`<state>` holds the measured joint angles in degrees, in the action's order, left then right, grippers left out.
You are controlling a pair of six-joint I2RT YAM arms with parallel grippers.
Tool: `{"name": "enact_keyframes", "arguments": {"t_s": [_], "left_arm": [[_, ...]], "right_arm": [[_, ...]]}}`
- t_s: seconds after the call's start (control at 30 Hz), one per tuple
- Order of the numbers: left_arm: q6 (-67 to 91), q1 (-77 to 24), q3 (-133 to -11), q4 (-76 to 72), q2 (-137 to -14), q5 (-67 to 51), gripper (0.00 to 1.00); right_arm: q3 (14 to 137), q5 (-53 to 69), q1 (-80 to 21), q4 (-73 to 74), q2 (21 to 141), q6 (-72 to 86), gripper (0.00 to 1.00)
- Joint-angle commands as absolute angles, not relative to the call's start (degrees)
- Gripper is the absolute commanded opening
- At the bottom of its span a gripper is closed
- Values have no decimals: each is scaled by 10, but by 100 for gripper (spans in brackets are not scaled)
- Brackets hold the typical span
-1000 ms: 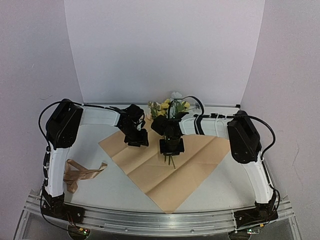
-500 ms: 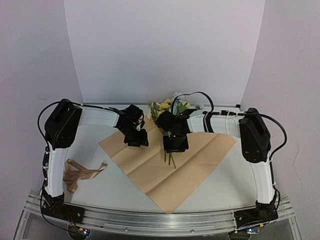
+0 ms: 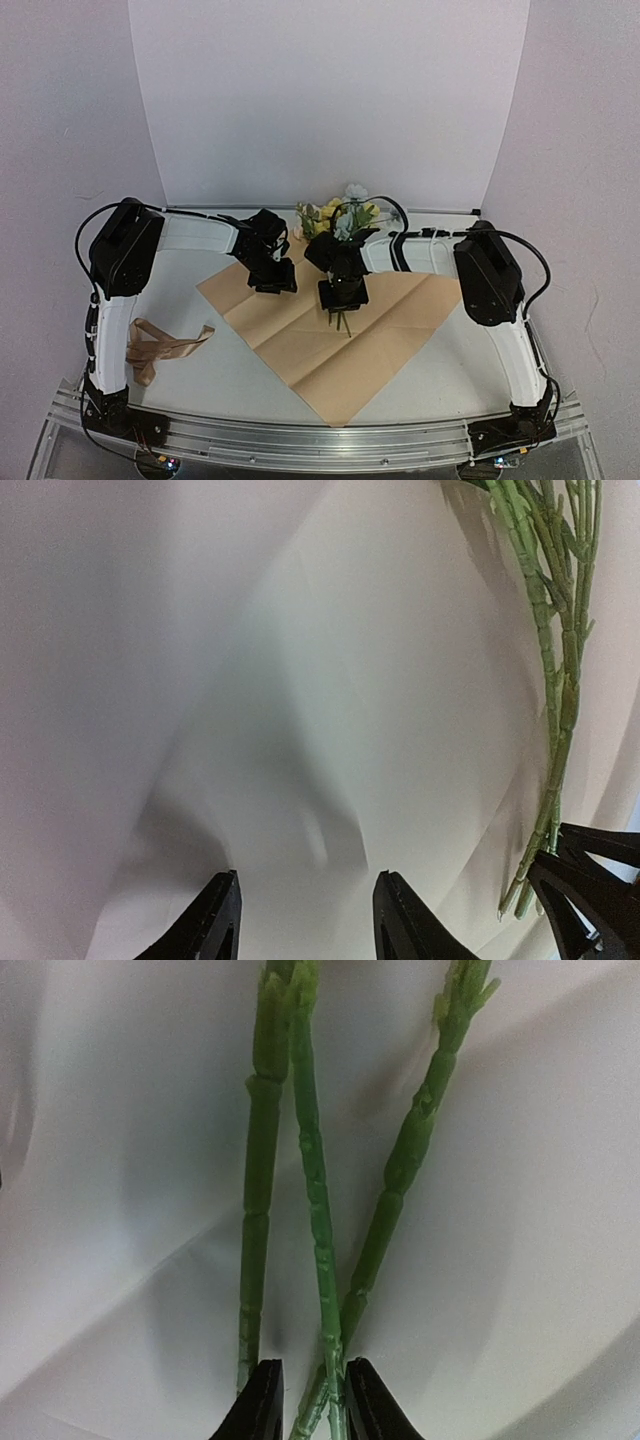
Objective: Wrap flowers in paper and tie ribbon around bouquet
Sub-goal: Adjust the fake flower on the flattened wrapping paper.
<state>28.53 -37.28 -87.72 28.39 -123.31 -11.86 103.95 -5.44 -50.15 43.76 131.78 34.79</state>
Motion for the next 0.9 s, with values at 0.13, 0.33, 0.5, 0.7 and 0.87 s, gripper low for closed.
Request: {"name": "enact_keyframes", "arguments": {"t_s": [0.13, 0.33, 0.5, 0.7, 0.87], "left_arm": [[285, -368, -887, 322, -1234, -113, 47], [286, -367, -885, 322, -1234, -112, 47], [287, -368, -885, 321, -1235, -113, 47], [285, -368, -885, 325, -1235, -112, 47], [284, -368, -885, 324, -1236, -110, 47]], "right_arm": [[1072, -86, -499, 438, 1309, 326, 10], [1068, -90, -499, 439, 1287, 318, 6], [1071, -99, -499, 439, 1286, 307, 1], [1084, -109, -497, 439, 1281, 294, 2], [1089, -114, -495, 439, 1277, 279, 3]]}}
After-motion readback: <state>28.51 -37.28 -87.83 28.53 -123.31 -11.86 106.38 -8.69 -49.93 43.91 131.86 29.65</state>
